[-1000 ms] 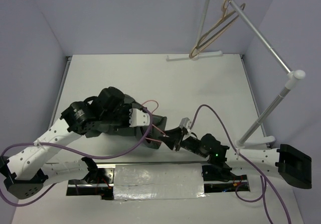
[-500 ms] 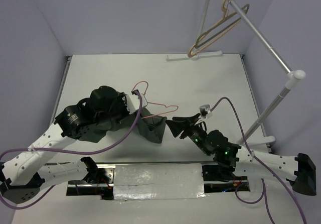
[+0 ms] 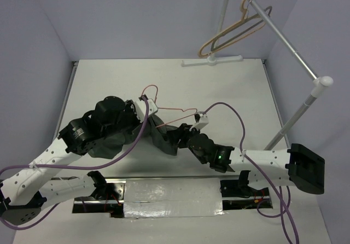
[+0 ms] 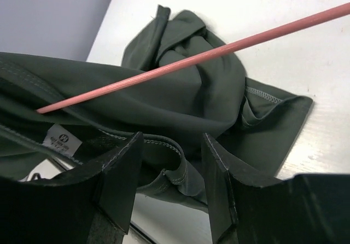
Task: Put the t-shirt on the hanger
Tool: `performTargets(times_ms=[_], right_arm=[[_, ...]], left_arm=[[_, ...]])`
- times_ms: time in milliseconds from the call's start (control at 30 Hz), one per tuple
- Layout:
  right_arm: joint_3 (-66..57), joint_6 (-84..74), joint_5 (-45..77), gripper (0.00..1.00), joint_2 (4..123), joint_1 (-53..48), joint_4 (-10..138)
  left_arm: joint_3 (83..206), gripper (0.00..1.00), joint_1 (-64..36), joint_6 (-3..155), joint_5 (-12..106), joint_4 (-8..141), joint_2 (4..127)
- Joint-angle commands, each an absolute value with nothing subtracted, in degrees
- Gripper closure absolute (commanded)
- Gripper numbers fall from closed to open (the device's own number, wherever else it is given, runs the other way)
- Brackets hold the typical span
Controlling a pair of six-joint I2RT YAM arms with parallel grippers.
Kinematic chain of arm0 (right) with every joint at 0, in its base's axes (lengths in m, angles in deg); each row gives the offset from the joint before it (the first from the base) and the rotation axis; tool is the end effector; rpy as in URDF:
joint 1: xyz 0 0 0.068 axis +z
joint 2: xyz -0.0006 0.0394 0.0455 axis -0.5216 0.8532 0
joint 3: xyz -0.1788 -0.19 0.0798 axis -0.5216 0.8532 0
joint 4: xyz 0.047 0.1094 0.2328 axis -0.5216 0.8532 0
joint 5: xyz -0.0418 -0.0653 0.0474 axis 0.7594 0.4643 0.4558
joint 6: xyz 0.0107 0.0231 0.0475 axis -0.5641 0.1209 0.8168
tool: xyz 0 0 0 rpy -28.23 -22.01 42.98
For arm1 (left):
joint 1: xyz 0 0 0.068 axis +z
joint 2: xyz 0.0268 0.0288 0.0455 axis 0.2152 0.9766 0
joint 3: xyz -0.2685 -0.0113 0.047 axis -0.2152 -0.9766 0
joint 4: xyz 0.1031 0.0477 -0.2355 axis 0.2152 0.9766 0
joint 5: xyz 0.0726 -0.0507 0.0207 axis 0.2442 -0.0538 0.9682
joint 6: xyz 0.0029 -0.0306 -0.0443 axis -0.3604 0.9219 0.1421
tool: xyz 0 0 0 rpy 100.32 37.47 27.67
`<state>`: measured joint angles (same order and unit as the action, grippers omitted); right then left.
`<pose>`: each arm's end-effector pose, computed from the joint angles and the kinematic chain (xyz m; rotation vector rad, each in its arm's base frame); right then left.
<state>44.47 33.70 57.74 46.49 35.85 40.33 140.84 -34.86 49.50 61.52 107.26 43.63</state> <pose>0.1096 0.2099 0.2246 0.0831 1.8577 0.8622 0.1290 -0.1342 0.4006 0.9709 1.7551 -0.2595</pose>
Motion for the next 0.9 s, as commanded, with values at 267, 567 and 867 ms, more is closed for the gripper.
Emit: performTargets(times_ms=[267,567,867], right_arm=[[43.1,39.2,56.7,0.53,53.8,36.2,35.8],[44.2,39.5,54.3,1.00,58.3,36.3,30.7],[50.8,40.8,55.9,1.00,48.2,25.4,34.7]], left_arm=[[139.7,1.00,-34.7,51.1,61.9,101.9,40.9],[138.6,1.00,-34.7,50.9,62.5,101.1,40.5],[138.2,1.00,-34.6,48.5,62.9,102.1,35.8]])
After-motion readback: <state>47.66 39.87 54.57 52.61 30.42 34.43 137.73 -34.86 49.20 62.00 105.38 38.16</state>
